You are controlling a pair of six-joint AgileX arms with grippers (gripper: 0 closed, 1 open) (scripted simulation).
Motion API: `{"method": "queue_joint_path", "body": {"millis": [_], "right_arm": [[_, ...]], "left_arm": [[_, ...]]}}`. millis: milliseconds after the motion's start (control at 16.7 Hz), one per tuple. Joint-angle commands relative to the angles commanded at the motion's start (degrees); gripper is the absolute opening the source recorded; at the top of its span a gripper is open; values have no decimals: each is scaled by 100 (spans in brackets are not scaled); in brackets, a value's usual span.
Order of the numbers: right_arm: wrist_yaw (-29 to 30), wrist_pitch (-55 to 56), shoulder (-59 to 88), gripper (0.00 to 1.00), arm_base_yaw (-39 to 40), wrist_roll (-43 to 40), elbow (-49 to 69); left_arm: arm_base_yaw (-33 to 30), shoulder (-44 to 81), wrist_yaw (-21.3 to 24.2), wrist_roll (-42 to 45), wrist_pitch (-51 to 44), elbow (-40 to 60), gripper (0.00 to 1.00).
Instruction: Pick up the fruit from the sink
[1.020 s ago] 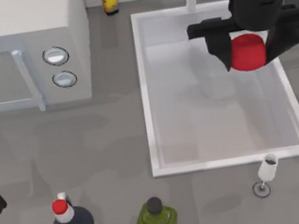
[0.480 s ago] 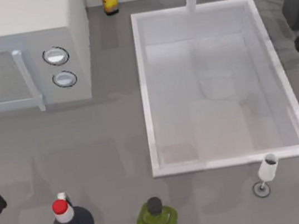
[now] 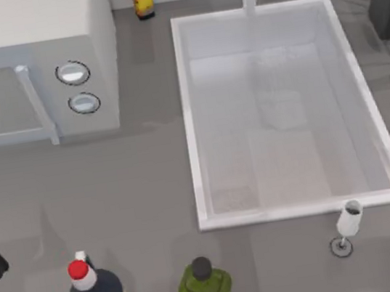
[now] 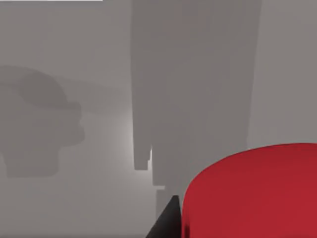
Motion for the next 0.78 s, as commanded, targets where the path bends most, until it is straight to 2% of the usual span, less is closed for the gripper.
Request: {"method": "queue_joint_path", "body": {"millis": [360,780], "right_arm": [[3,209,57,0,27,20,-206],[0,2227,390,0,33,38,-1752]], "left_arm": [[0,0,0,0,0,0,100],[0,0,0,0,0,0,100]]}}
